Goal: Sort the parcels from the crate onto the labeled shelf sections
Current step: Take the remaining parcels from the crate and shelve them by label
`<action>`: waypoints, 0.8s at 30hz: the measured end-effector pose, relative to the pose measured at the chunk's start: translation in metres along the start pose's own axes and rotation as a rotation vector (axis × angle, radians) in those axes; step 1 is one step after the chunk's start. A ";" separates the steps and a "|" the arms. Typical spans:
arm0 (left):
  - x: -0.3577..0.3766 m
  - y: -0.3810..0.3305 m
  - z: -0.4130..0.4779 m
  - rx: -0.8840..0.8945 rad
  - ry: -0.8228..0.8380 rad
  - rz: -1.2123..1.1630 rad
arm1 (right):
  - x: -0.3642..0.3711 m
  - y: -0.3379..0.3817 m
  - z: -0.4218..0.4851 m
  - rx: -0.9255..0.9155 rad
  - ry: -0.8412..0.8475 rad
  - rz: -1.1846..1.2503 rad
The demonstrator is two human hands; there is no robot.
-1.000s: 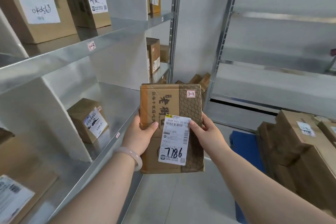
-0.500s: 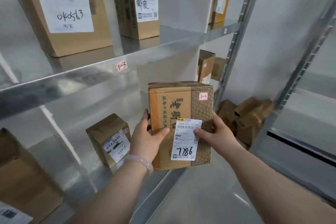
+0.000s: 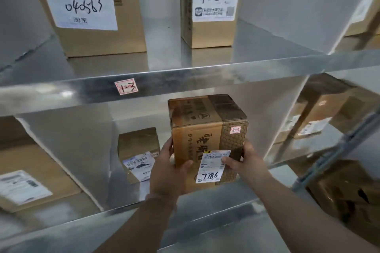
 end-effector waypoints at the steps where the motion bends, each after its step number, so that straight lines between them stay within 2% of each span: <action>1: 0.002 0.001 0.001 -0.013 -0.002 0.002 | 0.002 -0.006 0.006 -0.016 0.011 -0.003; 24: 0.025 -0.001 0.064 -0.105 -0.123 0.000 | 0.022 -0.019 0.095 -0.129 0.122 0.078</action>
Point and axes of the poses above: each hand's wrist, its own z-axis towards the middle knuckle, its own x-axis out of the palm, y = z × x, the point moved 5 cm from there along z, towards the middle knuckle, and after that the axes turned 14 degrees about z, right-handed, at the moved point
